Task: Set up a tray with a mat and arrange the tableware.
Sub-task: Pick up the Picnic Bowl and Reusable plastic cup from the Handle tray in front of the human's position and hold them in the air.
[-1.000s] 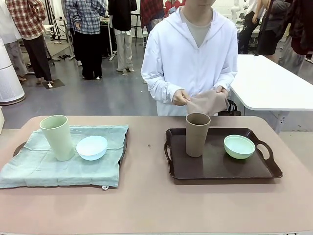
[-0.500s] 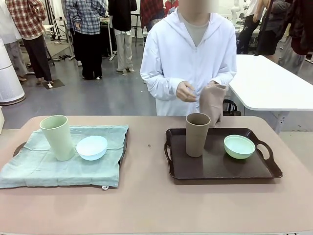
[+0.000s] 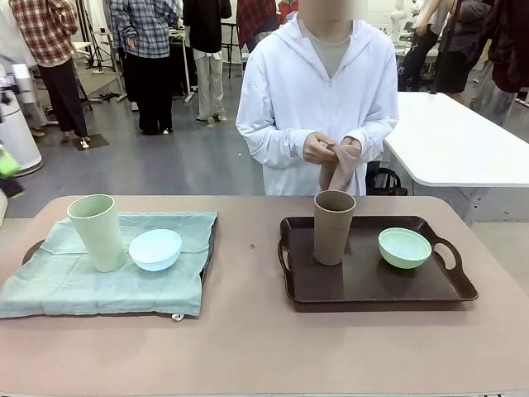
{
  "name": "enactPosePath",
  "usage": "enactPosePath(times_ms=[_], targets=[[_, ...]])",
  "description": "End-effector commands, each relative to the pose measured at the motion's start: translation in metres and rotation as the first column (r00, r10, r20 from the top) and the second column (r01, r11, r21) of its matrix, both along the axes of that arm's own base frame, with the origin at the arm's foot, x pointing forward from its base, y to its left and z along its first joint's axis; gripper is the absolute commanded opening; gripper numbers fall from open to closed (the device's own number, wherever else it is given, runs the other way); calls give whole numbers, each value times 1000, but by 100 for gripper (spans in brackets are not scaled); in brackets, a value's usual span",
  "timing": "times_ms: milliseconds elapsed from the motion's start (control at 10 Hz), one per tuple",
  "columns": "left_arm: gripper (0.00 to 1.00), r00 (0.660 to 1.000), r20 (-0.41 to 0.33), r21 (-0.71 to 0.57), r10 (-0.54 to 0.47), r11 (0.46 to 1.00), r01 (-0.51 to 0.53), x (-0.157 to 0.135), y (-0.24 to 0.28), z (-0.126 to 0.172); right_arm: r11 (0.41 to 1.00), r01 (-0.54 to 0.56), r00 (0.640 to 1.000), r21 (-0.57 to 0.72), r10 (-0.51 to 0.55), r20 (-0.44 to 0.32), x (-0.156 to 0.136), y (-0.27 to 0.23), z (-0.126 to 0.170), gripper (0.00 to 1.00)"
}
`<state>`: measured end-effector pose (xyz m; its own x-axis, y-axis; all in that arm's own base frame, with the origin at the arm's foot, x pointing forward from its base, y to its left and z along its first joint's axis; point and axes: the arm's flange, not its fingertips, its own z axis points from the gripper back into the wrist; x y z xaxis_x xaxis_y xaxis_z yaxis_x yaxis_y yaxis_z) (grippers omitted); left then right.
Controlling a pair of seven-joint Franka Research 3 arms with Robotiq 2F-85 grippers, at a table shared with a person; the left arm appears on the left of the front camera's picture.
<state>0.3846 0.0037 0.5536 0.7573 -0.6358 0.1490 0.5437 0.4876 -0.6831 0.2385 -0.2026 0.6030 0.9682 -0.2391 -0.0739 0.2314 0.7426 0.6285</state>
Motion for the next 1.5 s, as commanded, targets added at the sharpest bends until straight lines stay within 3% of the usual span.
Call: enactPosePath(times_ms=[0,200,500,600,700,800,900,1400], targets=[[100,978,104,160,-179,974,161,1,-50,1,982,17,1000,-188,-15,11,4,47,-5,82],[100,910,231,357,-344,900,250,5,-124,0,932,36,999,-361,-24,40,10,94,-17,82],[100,762,509,325,-400,909,261,7,-205,-16,907,62,995,-417,-22,101,29,136,-57,82],[100,740,554,287,-383,921,262,7,-219,-26,920,51,996,-388,-17,89,34,143,-69,82],[100,750,560,210,-351,936,282,9,-226,-33,936,35,998,-351,-13,67,39,147,-77,82],[100,778,490,348,-392,907,238,8,-221,-2,960,0,1000,-279,-1,-5,39,141,-78,82],[100,778,490,348,-392,907,238,8,-221,-2,919,24,997,-394,7,78,32,146,-71,82],[100,771,501,335,-395,909,248,9,-220,-6,928,10,997,-373,20,76,32,146,-70,82]])
